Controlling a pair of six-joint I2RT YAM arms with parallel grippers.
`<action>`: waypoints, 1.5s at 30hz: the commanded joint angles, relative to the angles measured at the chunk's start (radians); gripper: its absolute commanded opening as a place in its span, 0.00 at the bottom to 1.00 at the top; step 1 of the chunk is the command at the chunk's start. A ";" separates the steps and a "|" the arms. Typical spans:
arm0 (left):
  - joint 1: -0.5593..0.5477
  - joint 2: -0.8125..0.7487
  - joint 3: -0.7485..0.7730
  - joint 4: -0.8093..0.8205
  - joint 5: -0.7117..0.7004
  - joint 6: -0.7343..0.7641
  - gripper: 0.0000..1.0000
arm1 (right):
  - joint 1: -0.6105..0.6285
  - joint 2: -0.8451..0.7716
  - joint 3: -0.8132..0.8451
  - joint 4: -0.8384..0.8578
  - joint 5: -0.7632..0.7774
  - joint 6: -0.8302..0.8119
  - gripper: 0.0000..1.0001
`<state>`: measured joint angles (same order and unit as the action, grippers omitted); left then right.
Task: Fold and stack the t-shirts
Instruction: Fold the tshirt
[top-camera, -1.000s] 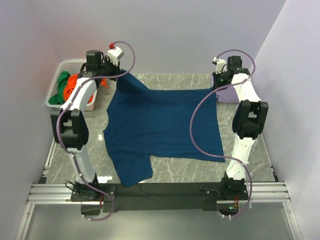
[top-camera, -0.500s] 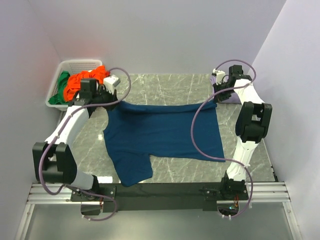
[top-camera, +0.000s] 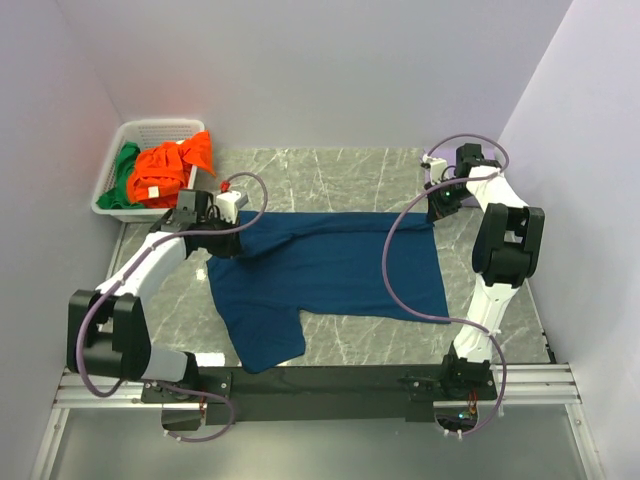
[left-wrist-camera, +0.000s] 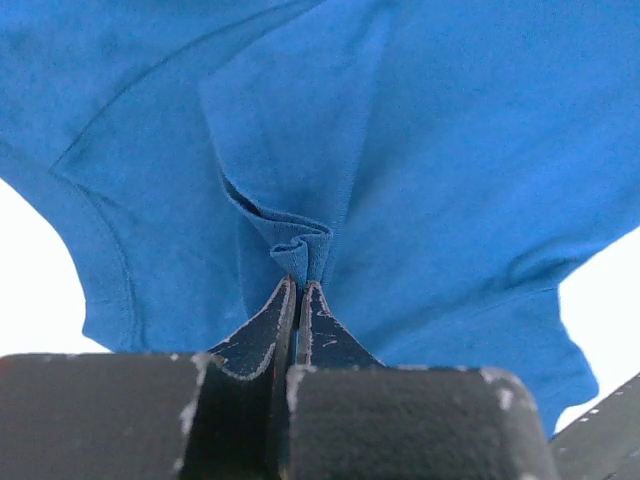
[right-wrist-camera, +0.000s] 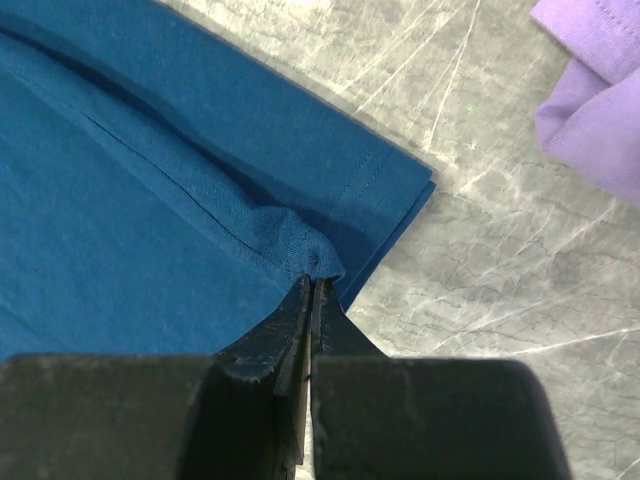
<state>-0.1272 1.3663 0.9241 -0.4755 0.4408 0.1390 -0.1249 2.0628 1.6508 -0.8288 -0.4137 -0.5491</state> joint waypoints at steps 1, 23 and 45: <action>-0.002 0.028 0.015 -0.008 -0.051 0.034 0.00 | -0.007 -0.030 -0.008 -0.021 -0.020 -0.029 0.00; 0.020 0.116 0.136 -0.176 -0.051 0.296 0.01 | -0.025 -0.032 -0.095 -0.062 0.009 -0.130 0.11; -0.014 0.367 0.410 -0.226 0.114 0.386 0.55 | 0.027 -0.007 0.041 -0.156 0.019 -0.089 0.44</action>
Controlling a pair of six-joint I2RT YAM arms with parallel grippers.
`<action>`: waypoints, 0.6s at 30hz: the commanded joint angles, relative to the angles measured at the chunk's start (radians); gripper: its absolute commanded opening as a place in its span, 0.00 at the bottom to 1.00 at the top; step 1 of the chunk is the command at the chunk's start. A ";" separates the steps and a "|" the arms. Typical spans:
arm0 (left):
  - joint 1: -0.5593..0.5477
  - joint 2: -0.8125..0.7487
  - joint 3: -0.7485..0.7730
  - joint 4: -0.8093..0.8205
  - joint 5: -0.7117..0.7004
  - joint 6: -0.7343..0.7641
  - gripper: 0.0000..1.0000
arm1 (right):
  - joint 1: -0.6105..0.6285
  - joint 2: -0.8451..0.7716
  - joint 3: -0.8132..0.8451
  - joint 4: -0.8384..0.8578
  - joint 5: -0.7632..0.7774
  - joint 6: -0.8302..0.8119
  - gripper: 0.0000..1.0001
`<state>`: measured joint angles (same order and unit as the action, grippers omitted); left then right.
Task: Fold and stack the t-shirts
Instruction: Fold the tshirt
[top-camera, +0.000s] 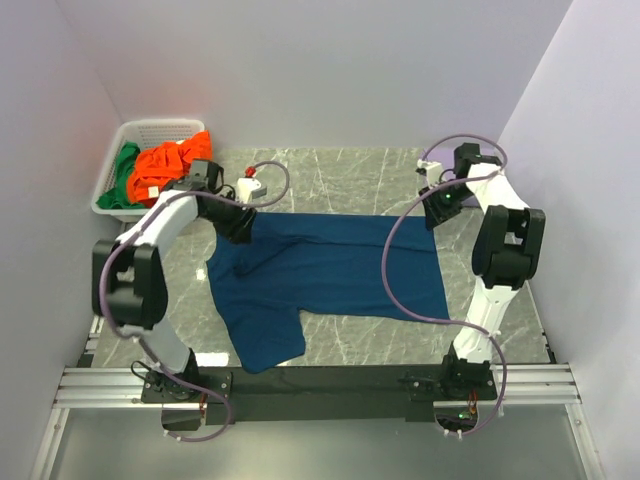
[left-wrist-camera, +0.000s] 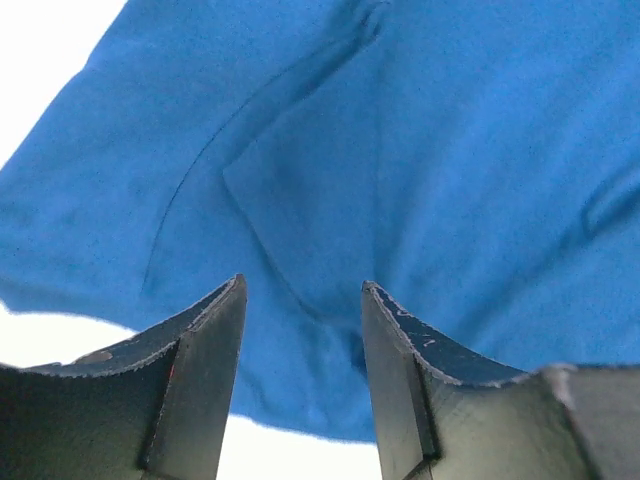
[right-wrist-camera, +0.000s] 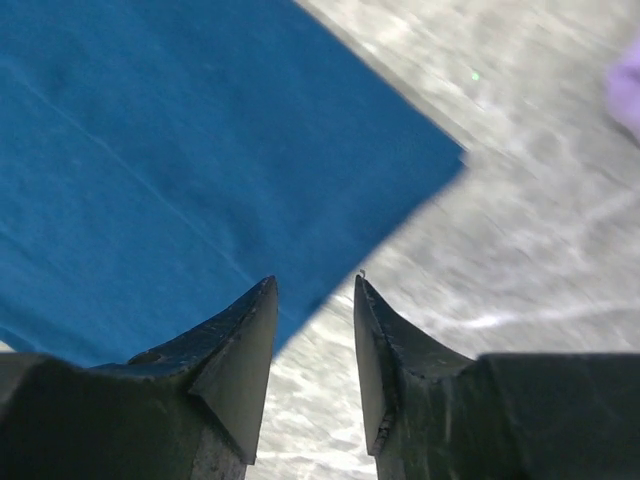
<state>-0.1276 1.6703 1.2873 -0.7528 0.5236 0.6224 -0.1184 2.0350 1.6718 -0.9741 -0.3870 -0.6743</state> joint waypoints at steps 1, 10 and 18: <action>-0.021 0.081 0.070 0.061 0.035 -0.111 0.55 | 0.022 0.036 0.023 -0.014 -0.006 0.041 0.43; -0.049 0.255 0.144 0.073 0.038 -0.217 0.56 | 0.029 0.091 0.000 -0.020 0.030 0.056 0.39; -0.102 0.278 0.115 0.113 -0.013 -0.251 0.55 | 0.029 0.088 -0.004 -0.017 0.020 0.055 0.38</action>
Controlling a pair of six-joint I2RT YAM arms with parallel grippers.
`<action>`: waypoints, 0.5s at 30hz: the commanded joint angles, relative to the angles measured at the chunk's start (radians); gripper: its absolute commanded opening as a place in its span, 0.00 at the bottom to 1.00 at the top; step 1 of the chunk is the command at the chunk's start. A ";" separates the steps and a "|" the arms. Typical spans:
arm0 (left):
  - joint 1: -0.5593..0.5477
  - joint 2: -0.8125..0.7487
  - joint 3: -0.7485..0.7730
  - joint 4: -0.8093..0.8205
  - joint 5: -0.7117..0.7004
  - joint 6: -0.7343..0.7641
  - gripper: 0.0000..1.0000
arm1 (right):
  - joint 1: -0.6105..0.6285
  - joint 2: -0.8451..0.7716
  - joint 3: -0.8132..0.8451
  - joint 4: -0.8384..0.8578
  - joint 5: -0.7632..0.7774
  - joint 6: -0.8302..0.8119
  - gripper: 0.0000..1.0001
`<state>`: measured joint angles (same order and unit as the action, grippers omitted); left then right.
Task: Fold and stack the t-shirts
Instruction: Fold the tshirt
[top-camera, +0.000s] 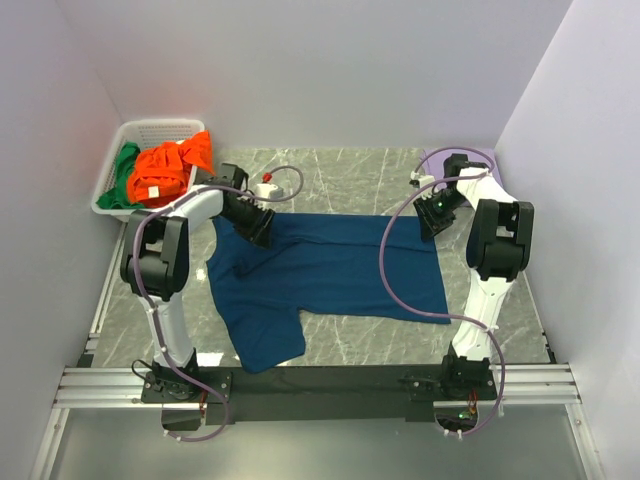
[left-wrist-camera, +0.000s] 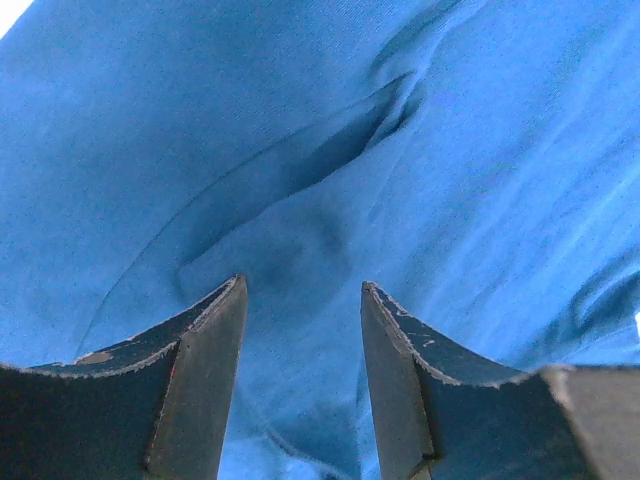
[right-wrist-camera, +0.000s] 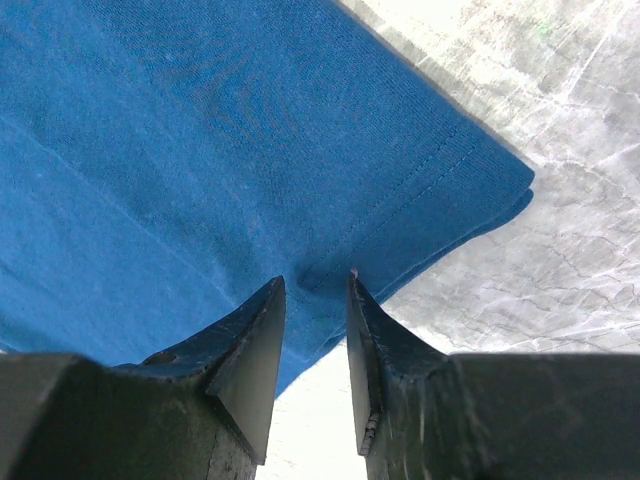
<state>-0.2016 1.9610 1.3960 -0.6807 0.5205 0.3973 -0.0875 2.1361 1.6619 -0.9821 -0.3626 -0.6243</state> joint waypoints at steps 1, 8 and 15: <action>-0.038 -0.014 -0.003 0.047 -0.020 -0.028 0.54 | -0.001 -0.015 0.004 -0.007 -0.006 0.005 0.38; -0.015 -0.071 0.015 0.043 -0.040 -0.015 0.53 | -0.001 -0.022 -0.005 -0.010 -0.010 -0.002 0.36; 0.024 -0.014 0.086 0.017 -0.076 0.000 0.50 | -0.001 -0.022 -0.002 -0.012 -0.015 -0.003 0.34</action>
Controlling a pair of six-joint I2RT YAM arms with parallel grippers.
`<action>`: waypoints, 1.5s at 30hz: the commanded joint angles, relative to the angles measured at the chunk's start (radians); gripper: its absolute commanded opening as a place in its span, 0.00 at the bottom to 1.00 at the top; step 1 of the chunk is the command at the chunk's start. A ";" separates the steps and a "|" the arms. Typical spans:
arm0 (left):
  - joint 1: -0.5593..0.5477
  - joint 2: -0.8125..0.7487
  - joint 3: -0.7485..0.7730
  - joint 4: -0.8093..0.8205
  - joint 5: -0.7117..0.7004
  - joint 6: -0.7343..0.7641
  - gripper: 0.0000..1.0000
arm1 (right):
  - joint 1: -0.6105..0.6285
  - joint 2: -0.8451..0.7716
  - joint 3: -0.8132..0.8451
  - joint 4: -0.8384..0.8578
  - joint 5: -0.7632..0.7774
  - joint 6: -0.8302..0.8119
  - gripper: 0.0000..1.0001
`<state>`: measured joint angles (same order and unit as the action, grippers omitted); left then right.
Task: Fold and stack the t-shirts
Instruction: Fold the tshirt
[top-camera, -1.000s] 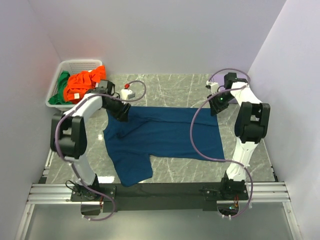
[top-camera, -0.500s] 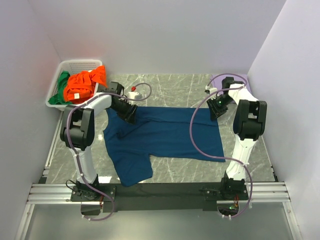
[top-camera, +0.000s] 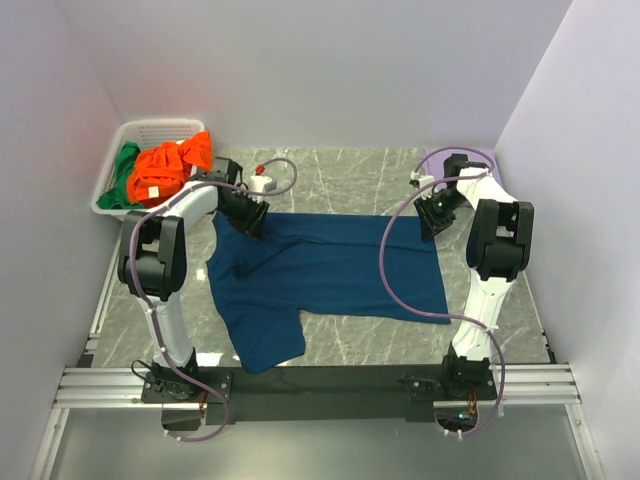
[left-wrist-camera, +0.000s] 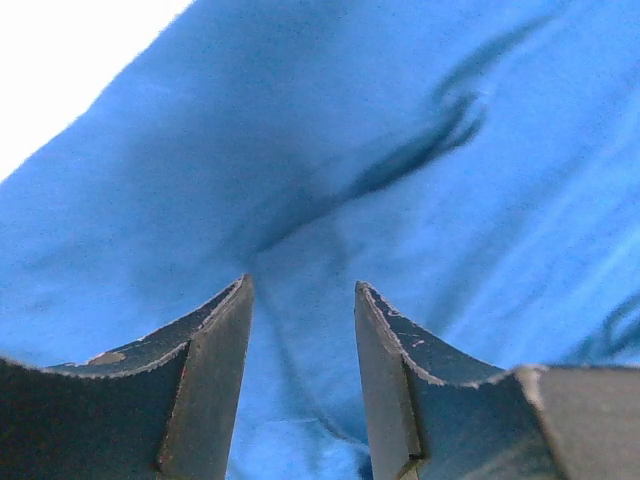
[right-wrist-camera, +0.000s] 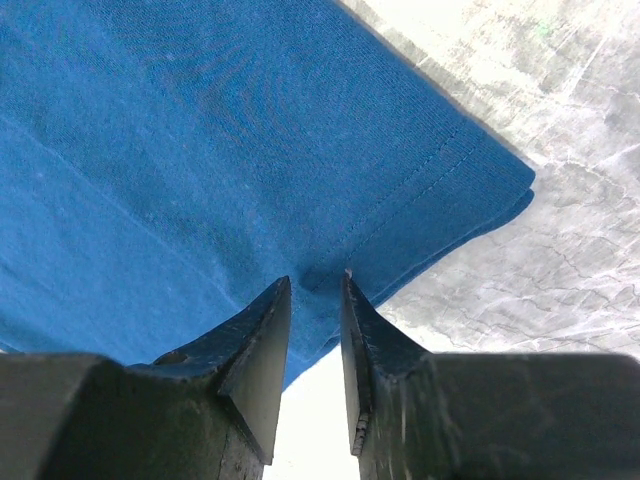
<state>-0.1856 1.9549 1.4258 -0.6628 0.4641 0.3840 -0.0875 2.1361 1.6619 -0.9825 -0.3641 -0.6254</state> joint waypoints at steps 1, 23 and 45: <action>0.009 -0.001 0.058 0.005 -0.022 0.012 0.50 | -0.001 -0.024 -0.001 -0.010 -0.013 -0.002 0.34; -0.014 -0.013 0.039 -0.015 0.042 0.035 0.22 | -0.001 -0.022 0.004 -0.019 -0.006 -0.005 0.33; -0.203 -0.146 -0.094 -0.311 0.197 0.265 0.34 | -0.001 0.001 0.094 -0.048 -0.012 0.010 0.31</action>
<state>-0.3889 1.8217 1.3167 -0.8959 0.6071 0.5709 -0.0875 2.1361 1.6951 -1.0092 -0.3637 -0.6247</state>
